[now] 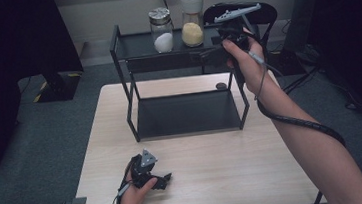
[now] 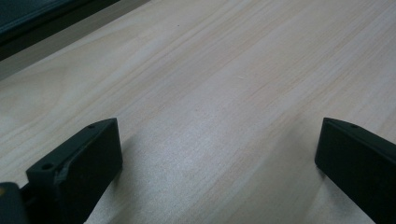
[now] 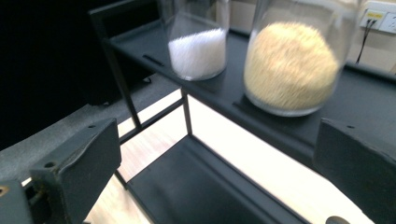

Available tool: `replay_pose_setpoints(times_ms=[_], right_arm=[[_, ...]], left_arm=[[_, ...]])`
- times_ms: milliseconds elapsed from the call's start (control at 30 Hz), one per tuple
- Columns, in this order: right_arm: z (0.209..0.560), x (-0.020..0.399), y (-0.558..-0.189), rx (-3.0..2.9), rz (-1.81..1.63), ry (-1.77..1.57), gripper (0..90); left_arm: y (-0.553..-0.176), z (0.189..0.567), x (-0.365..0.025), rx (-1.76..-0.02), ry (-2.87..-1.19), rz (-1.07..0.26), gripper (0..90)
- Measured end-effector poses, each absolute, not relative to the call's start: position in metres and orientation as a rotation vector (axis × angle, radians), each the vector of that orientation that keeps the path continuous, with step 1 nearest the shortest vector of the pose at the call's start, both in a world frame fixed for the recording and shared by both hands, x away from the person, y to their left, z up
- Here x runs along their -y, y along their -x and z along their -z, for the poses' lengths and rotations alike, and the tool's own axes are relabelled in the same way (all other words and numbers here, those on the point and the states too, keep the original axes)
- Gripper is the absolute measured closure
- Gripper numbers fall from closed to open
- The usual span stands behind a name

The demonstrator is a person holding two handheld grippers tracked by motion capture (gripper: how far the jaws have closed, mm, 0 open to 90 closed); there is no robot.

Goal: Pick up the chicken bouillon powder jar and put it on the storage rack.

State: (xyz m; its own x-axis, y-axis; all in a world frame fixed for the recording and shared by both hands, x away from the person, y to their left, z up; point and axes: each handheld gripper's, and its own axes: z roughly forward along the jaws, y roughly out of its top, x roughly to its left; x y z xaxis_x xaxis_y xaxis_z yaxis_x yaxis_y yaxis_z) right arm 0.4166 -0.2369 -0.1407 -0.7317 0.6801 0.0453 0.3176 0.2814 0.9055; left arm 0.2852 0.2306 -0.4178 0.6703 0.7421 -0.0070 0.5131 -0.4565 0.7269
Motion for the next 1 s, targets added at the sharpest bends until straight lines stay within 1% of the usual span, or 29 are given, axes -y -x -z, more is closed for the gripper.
replay_pose_setpoints(times_ms=[567,1000], right_arm=[[0.190,0.243,-0.404,-2.243,-1.479,-0.894,0.3],[0.221,0.248,-0.392,-2.266,-1.498,-0.887,0.4]], left_arm=[[-0.285,0.418,-0.231,-0.963,-2.158,-0.407,0.0],[-0.285,0.418,-0.231,-0.963,-2.158,-0.407,0.0]])
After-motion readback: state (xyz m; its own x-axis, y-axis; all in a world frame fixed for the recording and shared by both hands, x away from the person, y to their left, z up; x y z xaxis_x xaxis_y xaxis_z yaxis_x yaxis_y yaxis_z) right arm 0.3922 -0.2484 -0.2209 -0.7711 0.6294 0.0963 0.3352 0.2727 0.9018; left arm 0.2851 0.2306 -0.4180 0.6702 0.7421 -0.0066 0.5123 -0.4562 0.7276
